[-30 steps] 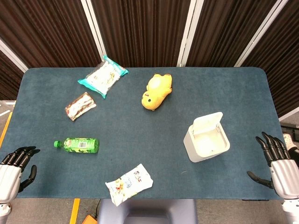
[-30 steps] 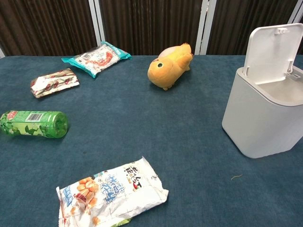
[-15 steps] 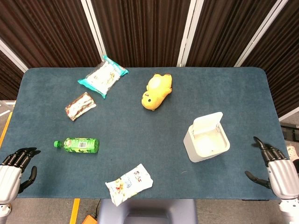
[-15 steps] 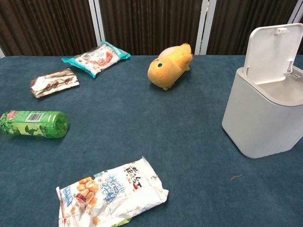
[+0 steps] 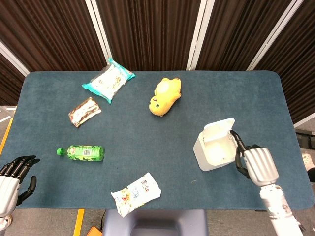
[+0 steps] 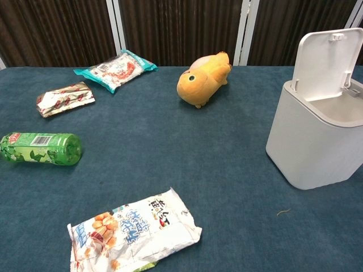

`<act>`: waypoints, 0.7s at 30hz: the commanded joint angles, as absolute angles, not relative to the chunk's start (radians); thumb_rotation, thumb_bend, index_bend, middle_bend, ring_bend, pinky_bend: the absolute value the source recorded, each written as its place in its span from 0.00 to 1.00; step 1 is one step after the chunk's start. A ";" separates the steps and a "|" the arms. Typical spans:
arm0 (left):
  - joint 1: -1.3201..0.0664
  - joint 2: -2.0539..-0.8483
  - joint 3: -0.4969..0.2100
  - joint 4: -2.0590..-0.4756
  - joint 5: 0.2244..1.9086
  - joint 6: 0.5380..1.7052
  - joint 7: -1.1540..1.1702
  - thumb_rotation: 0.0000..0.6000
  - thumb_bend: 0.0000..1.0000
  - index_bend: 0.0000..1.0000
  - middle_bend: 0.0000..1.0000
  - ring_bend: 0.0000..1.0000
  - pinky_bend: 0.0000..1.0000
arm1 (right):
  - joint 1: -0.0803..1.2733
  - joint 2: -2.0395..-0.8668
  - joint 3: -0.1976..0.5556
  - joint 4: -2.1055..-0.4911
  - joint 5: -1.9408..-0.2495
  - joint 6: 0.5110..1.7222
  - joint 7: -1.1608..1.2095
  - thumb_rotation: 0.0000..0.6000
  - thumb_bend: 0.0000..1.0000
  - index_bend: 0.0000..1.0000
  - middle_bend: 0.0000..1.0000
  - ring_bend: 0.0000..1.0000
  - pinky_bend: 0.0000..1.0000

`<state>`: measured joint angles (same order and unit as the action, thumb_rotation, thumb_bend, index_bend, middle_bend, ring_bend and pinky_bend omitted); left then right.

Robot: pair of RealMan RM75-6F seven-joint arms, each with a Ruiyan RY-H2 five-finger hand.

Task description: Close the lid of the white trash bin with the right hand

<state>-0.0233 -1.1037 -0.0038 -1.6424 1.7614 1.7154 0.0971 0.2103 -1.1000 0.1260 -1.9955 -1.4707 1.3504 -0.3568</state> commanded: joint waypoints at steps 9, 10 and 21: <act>-0.020 -1.101 -0.006 -1.640 1.759 1.719 0.091 1.00 0.54 0.28 0.25 0.24 0.38 | 0.389 -1.227 0.278 -2.048 -1.091 1.258 -0.613 1.00 0.76 0.00 0.71 0.78 0.72; -0.019 -1.101 -0.007 -1.639 1.759 1.720 0.090 1.00 0.54 0.28 0.25 0.24 0.38 | 0.399 -1.234 0.283 -2.047 -1.068 1.258 -0.628 1.00 0.76 0.00 0.71 0.78 0.72; -0.015 -1.100 -0.009 -1.637 1.757 1.727 0.082 1.00 0.55 0.28 0.25 0.24 0.38 | 0.422 -1.241 0.228 -2.054 -1.017 1.290 -0.678 1.00 0.76 0.08 0.72 0.78 0.72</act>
<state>-0.0151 -1.1003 -0.0087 -1.6365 1.7568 1.7271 0.0825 0.4254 -1.2458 0.2352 -2.0512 -1.0106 1.2855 -0.6838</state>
